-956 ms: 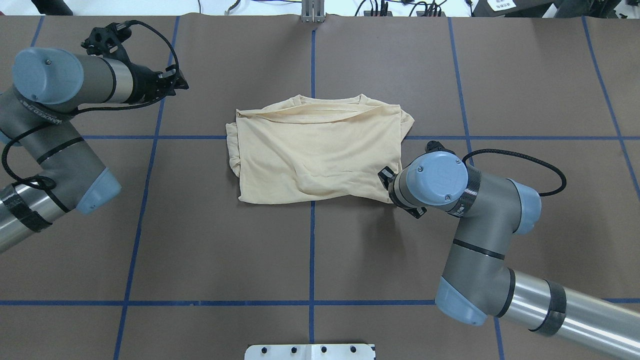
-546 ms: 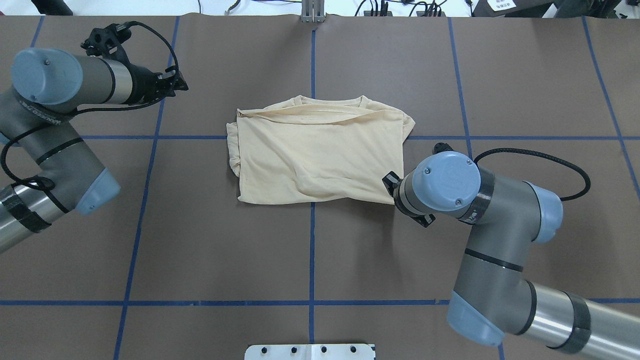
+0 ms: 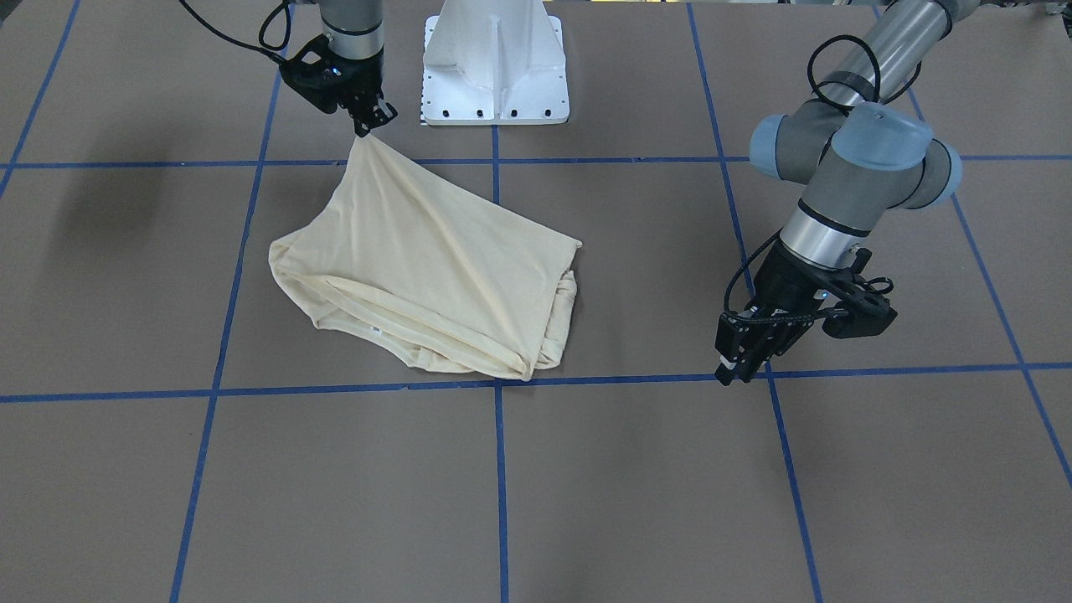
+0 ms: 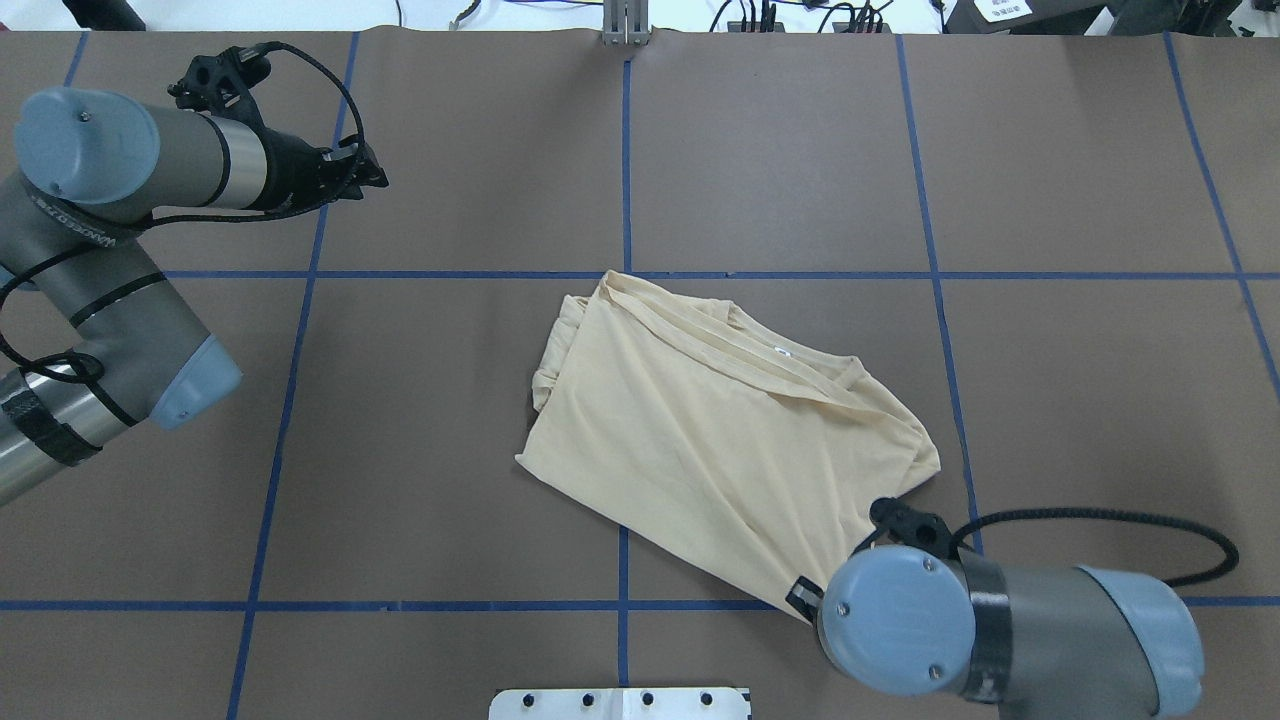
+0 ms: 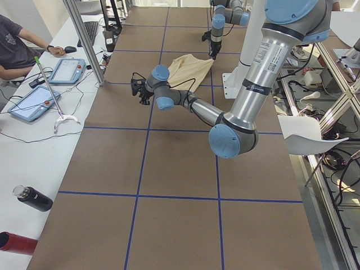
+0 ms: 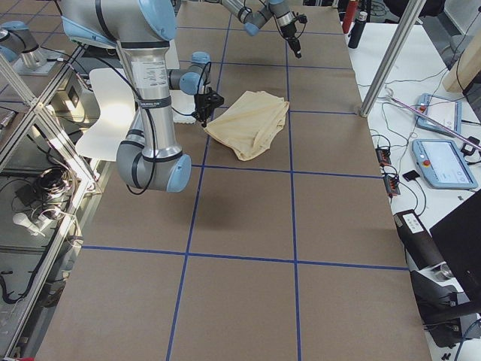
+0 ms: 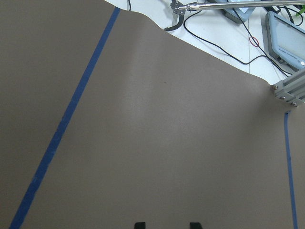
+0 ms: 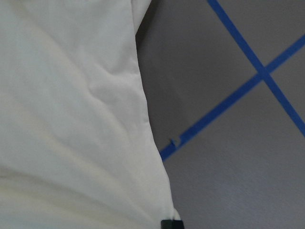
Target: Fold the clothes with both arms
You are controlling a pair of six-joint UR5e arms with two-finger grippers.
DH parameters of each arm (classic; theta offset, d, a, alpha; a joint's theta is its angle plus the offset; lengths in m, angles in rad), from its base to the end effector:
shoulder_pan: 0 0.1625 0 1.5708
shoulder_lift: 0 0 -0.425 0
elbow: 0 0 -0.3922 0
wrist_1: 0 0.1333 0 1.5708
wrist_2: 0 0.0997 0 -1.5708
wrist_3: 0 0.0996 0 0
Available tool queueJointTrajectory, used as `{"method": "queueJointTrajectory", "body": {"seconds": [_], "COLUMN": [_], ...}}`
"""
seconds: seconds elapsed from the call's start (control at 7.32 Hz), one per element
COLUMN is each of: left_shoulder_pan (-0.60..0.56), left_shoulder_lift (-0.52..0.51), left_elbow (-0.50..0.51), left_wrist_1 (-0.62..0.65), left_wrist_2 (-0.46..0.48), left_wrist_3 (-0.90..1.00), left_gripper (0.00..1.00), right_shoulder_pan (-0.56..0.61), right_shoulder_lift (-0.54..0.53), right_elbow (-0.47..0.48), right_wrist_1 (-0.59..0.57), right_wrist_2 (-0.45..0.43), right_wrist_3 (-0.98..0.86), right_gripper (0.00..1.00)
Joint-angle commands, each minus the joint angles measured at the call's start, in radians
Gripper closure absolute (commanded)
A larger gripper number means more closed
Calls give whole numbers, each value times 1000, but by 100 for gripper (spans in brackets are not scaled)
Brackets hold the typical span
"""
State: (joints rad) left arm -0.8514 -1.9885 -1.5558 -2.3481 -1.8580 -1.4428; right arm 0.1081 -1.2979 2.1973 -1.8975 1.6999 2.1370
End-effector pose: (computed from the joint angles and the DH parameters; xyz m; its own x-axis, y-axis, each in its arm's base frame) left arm 0.3555 -0.5653 0.3415 0.3190 -0.1784 -0.9308 0.5123 0.8587 0.0110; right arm -0.4799 -0.1733 0.2937 0.6850 0.6094 0.3993 -0.4800 0.7898 -0.3820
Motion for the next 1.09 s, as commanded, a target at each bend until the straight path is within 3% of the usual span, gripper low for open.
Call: {"method": "queueJointTrajectory", "body": {"seconds": [0.0,0.27,0.55,0.68,0.96], "left_shoulder_pan": [0,30,186,275,478], "left_shoulder_lift": [-1,16,75,79,118], "left_elbow": [-42,-91,-202,-229,-254], "left_wrist_1": [4,4,6,6,32], "left_wrist_2": [-78,-136,-116,-51,193], "left_wrist_3": [-11,-103,-261,-322,-341], "left_gripper": [57,53,50,46,43], "right_shoulder_pan": [-106,-82,109,219,391], "right_shoulder_lift": [-43,-31,56,104,138], "right_elbow": [27,59,76,62,-16], "right_wrist_1": [-12,-8,-6,-6,33], "right_wrist_2": [8,1,1,7,21], "right_wrist_3": [160,178,155,79,-128], "right_gripper": [0,0,0,0,0]}}
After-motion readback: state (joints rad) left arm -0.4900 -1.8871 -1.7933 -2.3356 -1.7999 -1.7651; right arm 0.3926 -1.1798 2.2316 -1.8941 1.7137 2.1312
